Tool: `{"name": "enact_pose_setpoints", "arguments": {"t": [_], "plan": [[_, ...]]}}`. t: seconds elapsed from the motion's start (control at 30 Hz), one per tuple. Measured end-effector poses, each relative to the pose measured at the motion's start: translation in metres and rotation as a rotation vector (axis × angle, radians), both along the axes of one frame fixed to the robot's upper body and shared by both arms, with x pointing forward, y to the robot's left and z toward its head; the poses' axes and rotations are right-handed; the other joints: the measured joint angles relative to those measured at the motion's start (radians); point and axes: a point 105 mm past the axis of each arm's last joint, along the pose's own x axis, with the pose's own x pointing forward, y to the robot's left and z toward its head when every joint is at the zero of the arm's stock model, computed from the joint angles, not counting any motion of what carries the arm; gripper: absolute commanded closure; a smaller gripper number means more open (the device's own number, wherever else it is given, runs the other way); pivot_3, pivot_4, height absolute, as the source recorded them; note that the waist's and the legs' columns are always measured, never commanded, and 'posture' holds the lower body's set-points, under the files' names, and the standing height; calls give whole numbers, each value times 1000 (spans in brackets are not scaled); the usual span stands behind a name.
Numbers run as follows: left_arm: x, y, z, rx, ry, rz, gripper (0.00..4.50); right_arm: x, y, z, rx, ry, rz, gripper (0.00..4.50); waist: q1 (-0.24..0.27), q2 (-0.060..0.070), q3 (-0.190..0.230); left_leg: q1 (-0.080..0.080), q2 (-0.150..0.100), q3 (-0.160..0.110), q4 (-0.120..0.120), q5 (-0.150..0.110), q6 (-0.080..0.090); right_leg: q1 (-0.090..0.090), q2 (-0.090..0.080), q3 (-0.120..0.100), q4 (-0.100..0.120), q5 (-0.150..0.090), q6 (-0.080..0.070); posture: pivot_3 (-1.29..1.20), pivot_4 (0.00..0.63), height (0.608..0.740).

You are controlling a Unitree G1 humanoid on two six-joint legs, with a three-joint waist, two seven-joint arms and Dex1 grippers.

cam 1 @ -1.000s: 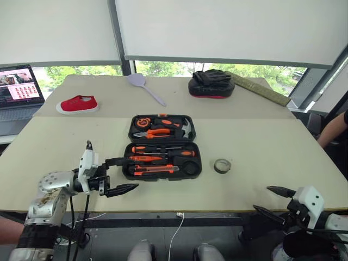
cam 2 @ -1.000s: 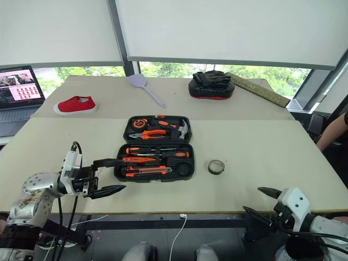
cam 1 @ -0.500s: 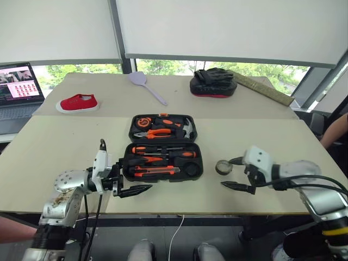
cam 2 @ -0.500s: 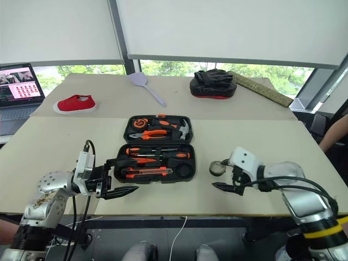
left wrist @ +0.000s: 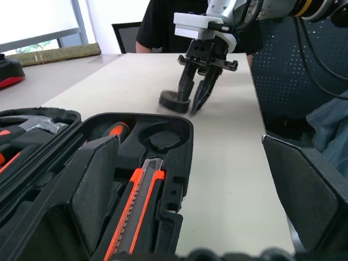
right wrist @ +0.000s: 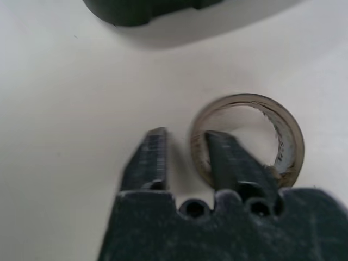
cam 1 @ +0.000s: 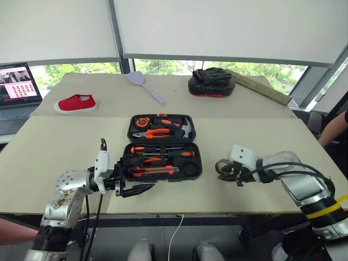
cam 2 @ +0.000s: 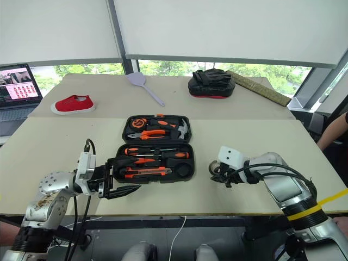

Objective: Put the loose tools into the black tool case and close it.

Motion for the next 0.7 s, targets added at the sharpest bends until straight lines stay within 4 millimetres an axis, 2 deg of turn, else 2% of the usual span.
{"name": "enact_pose_setpoints", "arguments": {"t": [0.1, 0.17, 0.27, 0.37, 0.43, 0.47, 0.53, 0.63, 0.7], "plan": [[-1, 0, -2, 6, 1, 9, 0, 2, 1, 2, 3, -1, 24, 4493, 0, 0, 0, 0, 0, 0, 0, 0, 0, 0, 0, 0, 0, 0, 0, 0, 150, 740], [-3, 2, -5, 8, 10, 14, 0, 2, 10, 6, 46, 8, 60, 4493, -2, 0, 0, 0, 0, 0, 0, 0, 0, 0, 0, 0, 0, 1, 1, 0, 150, 740], [-4, 4, -6, 9, 12, 26, 0, -2, 40, 21, 203, 47, 130, 4493, -9, 0, 1, 0, 1, 0, 0, 0, 0, -1, 1, 0, 1, 1, 2, 0, 150, 740], [-5, 8, -6, 6, 2, 52, 0, -15, 90, 58, 392, 101, 268, 4493, -21, 0, 1, 0, 2, -1, -1, 0, 0, -1, 1, 0, 2, 2, 0, 0, 150, 740], [-7, 11, -8, 7, 6, 70, 0, -20, 103, 69, 401, 100, 322, 4493, -20, 0, 1, 0, 2, -1, -1, 0, 0, -1, 1, -1, 2, 2, 0, 0, 150, 740], [-8, 14, -10, 10, 14, 85, 0, -20, 105, 66, 382, 113, 326, 4493, -15, 0, 1, 0, 1, -1, -1, 0, 0, 0, 0, -2, 1, 1, 0, 0, 150, 740], [-10, 22, -14, 17, 31, 123, 0, -17, 107, 47, 341, 177, 288, 4493, -8, 0, 1, 0, 0, -1, -1, 0, -1, -1, -2, -2, 0, -1, -4, 0, 150, 740], [-12, 25, -14, 18, 27, 143, 0, -11, 109, 26, 292, 225, 237, 4493, -7, 0, 2, 0, 0, 1, -1, 0, -1, -2, -3, -2, 0, -2, -6, 0, 150, 740], [-15, 24, -14, 21, 22, 143, 0, -7, 107, 24, 251, 214, 228, 4493, -7, 0, 2, 0, 0, 1, -1, 0, -1, -2, -3, -1, 1, -2, -6, 0, 150, 740]]}}
